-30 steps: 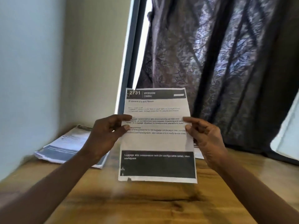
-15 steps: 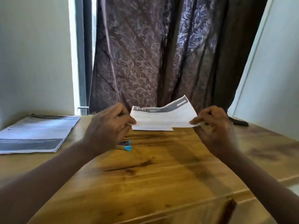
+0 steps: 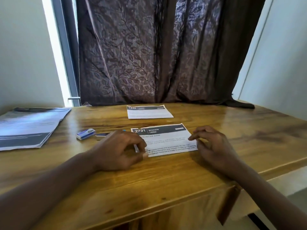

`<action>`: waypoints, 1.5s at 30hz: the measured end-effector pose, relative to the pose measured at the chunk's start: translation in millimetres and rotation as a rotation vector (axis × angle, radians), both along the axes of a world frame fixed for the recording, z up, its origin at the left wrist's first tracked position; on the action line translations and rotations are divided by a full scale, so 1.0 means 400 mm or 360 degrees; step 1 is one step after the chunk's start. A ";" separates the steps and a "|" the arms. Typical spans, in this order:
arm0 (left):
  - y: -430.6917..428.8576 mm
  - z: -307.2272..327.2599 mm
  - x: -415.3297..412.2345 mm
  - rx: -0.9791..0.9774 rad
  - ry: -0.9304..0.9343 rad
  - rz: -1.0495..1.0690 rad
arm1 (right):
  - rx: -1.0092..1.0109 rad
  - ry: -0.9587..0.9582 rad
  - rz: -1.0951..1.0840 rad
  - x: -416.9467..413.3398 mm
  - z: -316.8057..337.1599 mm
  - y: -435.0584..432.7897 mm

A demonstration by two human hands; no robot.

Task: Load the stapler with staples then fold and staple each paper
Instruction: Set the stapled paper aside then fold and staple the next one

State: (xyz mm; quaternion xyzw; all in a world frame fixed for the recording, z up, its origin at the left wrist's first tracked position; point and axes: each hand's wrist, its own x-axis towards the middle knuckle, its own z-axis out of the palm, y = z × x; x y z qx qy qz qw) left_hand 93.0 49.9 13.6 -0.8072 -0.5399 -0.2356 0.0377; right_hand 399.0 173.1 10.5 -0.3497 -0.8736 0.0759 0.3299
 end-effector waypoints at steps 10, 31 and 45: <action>0.066 -0.028 0.003 -0.0253 0.0243 0.0116 | -0.0397 -0.0677 0.0269 -0.287 -0.008 -0.008; 0.063 -0.030 0.003 -0.0438 0.0258 0.0237 | -0.0049 -0.0720 0.0178 -0.115 -0.006 -0.152; 0.054 -0.010 0.005 -0.0413 0.0220 0.0188 | -0.0049 -0.0420 -0.0413 -0.057 0.053 -0.009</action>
